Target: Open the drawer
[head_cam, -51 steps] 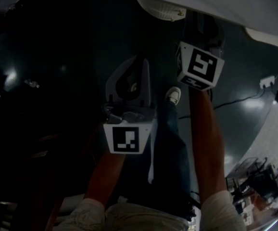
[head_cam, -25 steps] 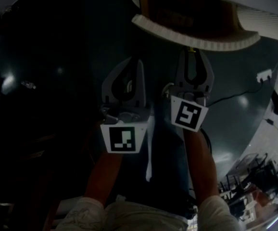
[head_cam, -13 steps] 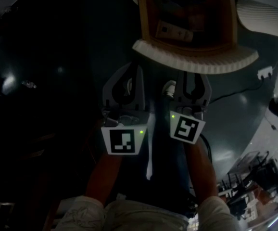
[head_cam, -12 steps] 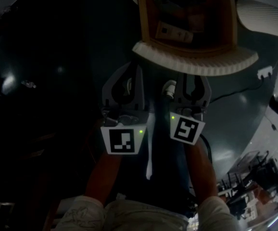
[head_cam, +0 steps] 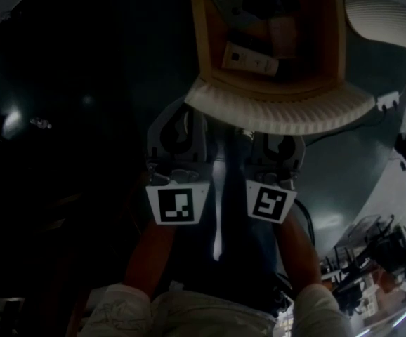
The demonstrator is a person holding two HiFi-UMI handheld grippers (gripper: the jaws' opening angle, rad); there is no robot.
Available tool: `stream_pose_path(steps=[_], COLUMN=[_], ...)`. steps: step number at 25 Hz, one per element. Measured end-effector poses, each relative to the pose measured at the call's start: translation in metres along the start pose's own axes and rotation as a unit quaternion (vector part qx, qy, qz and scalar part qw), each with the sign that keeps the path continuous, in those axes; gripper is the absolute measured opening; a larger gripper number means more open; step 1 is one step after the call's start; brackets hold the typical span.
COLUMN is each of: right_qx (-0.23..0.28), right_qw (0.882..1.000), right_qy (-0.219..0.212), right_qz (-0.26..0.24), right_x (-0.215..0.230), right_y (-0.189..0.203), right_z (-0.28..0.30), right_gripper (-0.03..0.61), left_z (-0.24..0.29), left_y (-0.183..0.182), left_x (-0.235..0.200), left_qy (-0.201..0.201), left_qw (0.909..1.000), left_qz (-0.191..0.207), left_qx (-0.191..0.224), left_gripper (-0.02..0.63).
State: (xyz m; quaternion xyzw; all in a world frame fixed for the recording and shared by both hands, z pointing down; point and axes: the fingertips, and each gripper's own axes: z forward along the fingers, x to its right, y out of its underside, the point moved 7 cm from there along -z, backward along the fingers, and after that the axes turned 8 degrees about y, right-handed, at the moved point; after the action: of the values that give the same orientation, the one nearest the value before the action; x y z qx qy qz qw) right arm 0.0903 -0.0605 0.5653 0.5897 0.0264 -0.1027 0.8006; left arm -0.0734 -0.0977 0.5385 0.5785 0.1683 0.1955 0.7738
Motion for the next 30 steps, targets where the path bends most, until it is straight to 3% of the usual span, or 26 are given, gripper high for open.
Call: stream_pose_path(steps=[11,17,23,27,30], right_qx=[-0.003,0.000,0.023,-0.003,0.023], right_qw=[1.000,0.999,0.998,0.998,0.998], right_qy=[-0.018,-0.043,-0.049,-0.047,-0.052], right_qz=[0.022,0.013,0.011,0.031,0.023], right_x=[0.001,0.002,0.018,0.024,0.026], right_y=[0.001,-0.021,-0.075,-0.103,-0.141], right_z=[-0.004,-0.018,-0.030,-0.046,-0.058], right_gripper=[0.131,0.147,0.146,0.146,0.146], left_z=[-0.006,-0.017,-0.032,-0.050,-0.057], left_y=[0.000,-0.016,-0.064,-0.107,-0.147], left_x=[0.003,0.008,0.011,0.019,0.018], left_qy=[-0.004,-0.008,-0.009,-0.009,-0.001], left_qw=[1.0000,0.9998,0.9997,0.9993,0.9990], left_qz=[-0.008,-0.016,-0.011,-0.014,0.002], left_qx=[-0.002,0.002,0.018,0.033,0.046], left_gripper=[0.002,0.002,0.002,0.002,0.002])
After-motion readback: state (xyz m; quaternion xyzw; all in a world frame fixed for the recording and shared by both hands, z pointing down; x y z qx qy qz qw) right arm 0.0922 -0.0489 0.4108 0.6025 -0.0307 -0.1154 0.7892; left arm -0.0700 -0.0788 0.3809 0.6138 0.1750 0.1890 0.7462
